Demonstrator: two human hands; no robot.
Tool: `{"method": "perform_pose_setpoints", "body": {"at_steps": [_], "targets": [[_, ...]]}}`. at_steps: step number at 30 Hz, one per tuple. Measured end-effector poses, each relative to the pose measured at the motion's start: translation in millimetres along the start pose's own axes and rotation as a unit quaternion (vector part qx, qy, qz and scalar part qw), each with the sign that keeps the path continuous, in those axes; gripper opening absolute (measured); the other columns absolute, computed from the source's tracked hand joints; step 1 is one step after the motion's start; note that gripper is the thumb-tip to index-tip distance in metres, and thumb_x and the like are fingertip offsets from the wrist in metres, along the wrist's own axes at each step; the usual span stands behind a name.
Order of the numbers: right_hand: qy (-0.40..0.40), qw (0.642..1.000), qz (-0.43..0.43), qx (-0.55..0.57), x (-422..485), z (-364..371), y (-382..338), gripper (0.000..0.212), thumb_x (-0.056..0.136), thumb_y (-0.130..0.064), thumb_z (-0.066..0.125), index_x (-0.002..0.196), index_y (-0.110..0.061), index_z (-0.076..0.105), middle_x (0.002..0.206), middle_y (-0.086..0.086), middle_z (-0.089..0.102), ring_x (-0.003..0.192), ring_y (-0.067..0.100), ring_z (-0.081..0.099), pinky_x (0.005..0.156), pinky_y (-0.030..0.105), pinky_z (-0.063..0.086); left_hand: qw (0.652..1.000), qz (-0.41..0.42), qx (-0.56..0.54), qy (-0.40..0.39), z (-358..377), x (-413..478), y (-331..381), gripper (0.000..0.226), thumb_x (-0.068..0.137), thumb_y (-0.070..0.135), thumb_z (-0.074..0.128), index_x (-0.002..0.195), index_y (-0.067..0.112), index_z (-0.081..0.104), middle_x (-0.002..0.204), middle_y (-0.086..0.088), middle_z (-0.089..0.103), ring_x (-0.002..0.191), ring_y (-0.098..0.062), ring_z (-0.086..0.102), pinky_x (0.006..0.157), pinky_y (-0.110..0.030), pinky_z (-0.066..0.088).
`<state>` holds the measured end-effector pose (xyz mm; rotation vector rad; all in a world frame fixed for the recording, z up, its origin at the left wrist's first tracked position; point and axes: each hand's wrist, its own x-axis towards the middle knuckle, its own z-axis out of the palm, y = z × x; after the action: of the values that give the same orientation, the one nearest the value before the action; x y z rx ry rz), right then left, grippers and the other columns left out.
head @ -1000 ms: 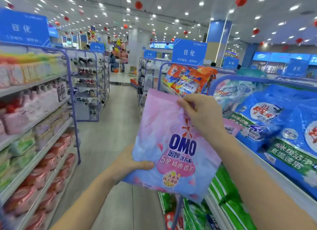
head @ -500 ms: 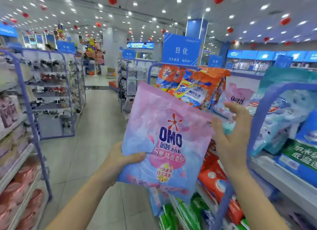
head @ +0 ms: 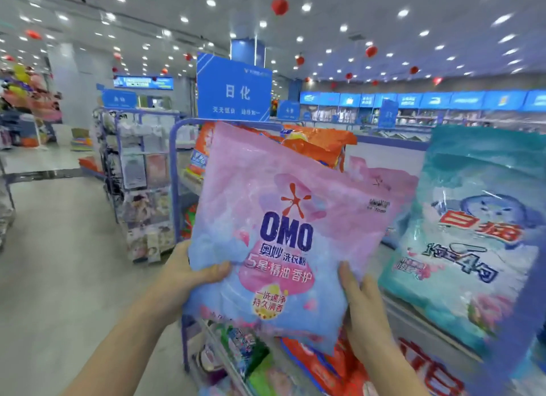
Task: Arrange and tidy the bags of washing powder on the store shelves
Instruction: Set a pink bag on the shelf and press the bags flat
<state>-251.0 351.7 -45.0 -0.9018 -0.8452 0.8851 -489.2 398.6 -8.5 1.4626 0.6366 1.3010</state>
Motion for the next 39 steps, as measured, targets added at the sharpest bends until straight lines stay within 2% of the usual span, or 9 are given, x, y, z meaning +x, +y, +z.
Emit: {"method": "perform_pose_setpoints", "body": {"at_steps": [2, 8, 11, 15, 18, 23, 28, 32, 39], "targets": [[0.023, 0.996, -0.065, -0.053, 30.9, 0.4, -17.3, 0.014, 0.090, -0.021, 0.053, 0.097, -0.015, 0.063, 0.079, -0.010, 0.074, 0.067, 0.001, 0.067, 0.054, 0.017, 0.052, 1.000, -0.001, 0.008, 0.000, 3.3, 39.7, -8.3, 0.075, 0.013, 0.054, 0.091, 0.075, 0.014, 0.077, 0.075, -0.002, 0.074, 0.065, -0.010, 0.070, 0.055, -0.020, 0.054], [0.139, 0.973, -0.122, -0.136, 98.6, -9.2, -44.2, 0.023, 0.094, -0.029, 0.054, 0.104, -0.012, 0.065, 0.095, 0.000, 0.074, 0.092, 0.017, 0.068, 0.083, 0.037, 0.055, 0.998, -0.003, -0.019, -0.061, 32.3, 148.6, -47.0, 0.099, 0.031, 0.051, 0.089, 0.120, 0.024, 0.053, 0.104, 0.011, 0.072, 0.092, -0.005, 0.068, 0.068, -0.017, 0.053], [0.227, 0.947, -0.154, -0.170, 116.5, -19.4, -57.4, 0.020, 0.096, -0.027, 0.051, 0.102, -0.012, 0.064, 0.084, -0.005, 0.070, 0.070, 0.001, 0.065, 0.062, 0.018, 0.052, 0.994, 0.006, -0.017, -0.108, 61.9, 195.0, -63.3, 0.076, 0.050, 0.045, 0.080, 0.119, 0.030, 0.053, 0.114, 0.008, 0.068, 0.100, -0.008, 0.066, 0.076, -0.022, 0.054], [0.330, 0.901, -0.193, -0.207, 125.2, -23.9, -62.2, 0.017, 0.096, -0.026, 0.052, 0.103, -0.017, 0.064, 0.091, -0.006, 0.069, 0.083, 0.007, 0.067, 0.060, 0.013, 0.050, 0.985, 0.020, 0.027, -0.169, 91.0, 242.6, -78.9, 0.042, 0.067, 0.039, 0.076, 0.105, 0.035, 0.057, 0.111, 0.006, 0.067, 0.099, -0.012, 0.066, 0.084, -0.034, 0.052], [0.365, 0.866, -0.210, -0.270, 137.5, -21.6, -65.4, 0.011, 0.095, -0.019, 0.053, 0.101, -0.019, 0.062, 0.088, -0.006, 0.066, 0.075, 0.007, 0.063, 0.057, 0.010, 0.045, 0.979, 0.022, 0.056, -0.193, 97.5, 270.5, -91.2, 0.044, 0.061, 0.033, 0.080, 0.098, 0.026, 0.057, 0.103, 0.001, 0.068, 0.090, -0.011, 0.067, 0.077, -0.036, 0.053], [0.427, 0.797, -0.178, -0.388, 169.6, -30.3, -54.6, 0.019, 0.085, -0.016, 0.053, 0.099, -0.006, 0.060, 0.078, 0.005, 0.060, 0.065, 0.019, 0.050, 0.063, 0.031, 0.043, 0.969, -0.043, 0.056, -0.235, 115.1, 289.9, -114.2, 0.049, 0.074, 0.005, 0.072, 0.114, 0.013, 0.046, 0.106, 0.000, 0.060, 0.099, -0.020, 0.061, 0.086, -0.033, 0.050], [0.462, 0.739, -0.121, -0.474, 173.4, -33.0, -43.0, 0.014, 0.089, -0.007, 0.049, 0.099, -0.004, 0.058, 0.077, 0.012, 0.058, 0.068, 0.026, 0.052, 0.064, 0.036, 0.042, 0.979, -0.073, 0.056, -0.183, 144.7, 276.8, -122.9, 0.035, 0.088, 0.006, 0.055, 0.120, 0.013, 0.042, 0.111, -0.008, 0.056, 0.088, -0.022, 0.051, 0.077, -0.030, 0.038], [0.477, 0.714, -0.134, -0.495, 177.6, -25.9, -39.0, 0.012, 0.093, -0.009, 0.047, 0.096, -0.001, 0.055, 0.081, 0.009, 0.055, 0.073, 0.026, 0.049, 0.061, 0.033, 0.032, 0.986, -0.113, 0.041, -0.116, 164.9, 277.8, -130.3, 0.042, 0.098, 0.035, 0.041, 0.128, 0.006, 0.046, 0.126, -0.015, 0.054, 0.111, -0.032, 0.051, 0.087, -0.035, 0.036], [0.536, 0.689, -0.136, -0.469, 222.3, -34.0, -29.8, 0.018, 0.099, -0.015, 0.042, 0.089, -0.004, 0.053, 0.096, 0.021, 0.060, 0.088, 0.031, 0.055, 0.067, 0.029, 0.027, 0.987, -0.142, 0.074, -0.012, 185.6, 300.4, -129.8, 0.051, 0.100, 0.041, 0.032, 0.124, 0.001, 0.051, 0.128, -0.024, 0.055, 0.115, -0.041, 0.053, 0.093, -0.044, 0.041]]}}
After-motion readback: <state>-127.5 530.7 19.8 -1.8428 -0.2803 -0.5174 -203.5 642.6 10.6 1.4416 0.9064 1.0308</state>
